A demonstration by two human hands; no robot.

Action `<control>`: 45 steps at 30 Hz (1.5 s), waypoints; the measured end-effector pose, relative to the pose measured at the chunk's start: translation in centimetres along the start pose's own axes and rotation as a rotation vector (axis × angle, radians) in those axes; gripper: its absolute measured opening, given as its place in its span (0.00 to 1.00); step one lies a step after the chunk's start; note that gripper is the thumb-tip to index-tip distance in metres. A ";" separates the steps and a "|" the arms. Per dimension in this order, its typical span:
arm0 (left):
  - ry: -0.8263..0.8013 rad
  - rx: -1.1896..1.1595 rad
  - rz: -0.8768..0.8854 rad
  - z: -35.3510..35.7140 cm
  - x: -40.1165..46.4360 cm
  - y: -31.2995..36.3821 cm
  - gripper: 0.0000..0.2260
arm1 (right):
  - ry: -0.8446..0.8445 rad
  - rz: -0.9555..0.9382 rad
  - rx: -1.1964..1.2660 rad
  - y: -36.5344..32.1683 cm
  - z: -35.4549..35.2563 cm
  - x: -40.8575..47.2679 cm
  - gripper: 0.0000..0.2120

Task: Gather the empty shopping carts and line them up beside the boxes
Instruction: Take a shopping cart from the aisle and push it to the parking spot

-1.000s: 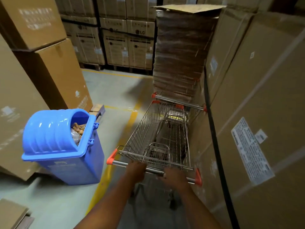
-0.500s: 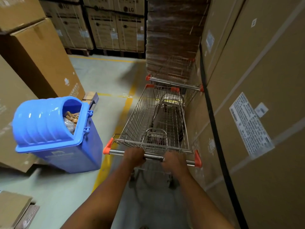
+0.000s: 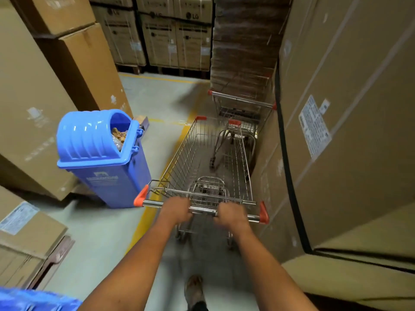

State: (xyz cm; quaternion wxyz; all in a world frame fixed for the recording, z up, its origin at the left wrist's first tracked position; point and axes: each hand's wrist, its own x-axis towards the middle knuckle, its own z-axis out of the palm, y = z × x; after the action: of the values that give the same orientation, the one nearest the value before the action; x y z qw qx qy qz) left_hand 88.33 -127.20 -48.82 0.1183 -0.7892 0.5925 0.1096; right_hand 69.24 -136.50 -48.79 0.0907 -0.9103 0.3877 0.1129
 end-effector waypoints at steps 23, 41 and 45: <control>-0.001 -0.053 -0.052 11.3 -35.9 17.9 0.11 | 0.011 -0.017 -0.076 -0.9 10.9 -37.8 0.14; 0.074 -0.049 -0.075 20.6 -65.3 30.7 0.06 | -0.078 -0.102 -0.120 -3.2 19.7 -67.9 0.15; 0.090 -0.055 -0.101 22.5 -71.1 34.1 0.07 | -0.060 -0.125 -0.122 -3.1 20.9 -74.6 0.16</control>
State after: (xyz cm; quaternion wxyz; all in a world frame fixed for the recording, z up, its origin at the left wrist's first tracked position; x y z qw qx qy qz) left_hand 35.39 -64.63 -49.79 0.0750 -0.8252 0.5535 0.0843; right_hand 18.44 -77.98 -48.04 0.0535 -0.9328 0.3196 0.1575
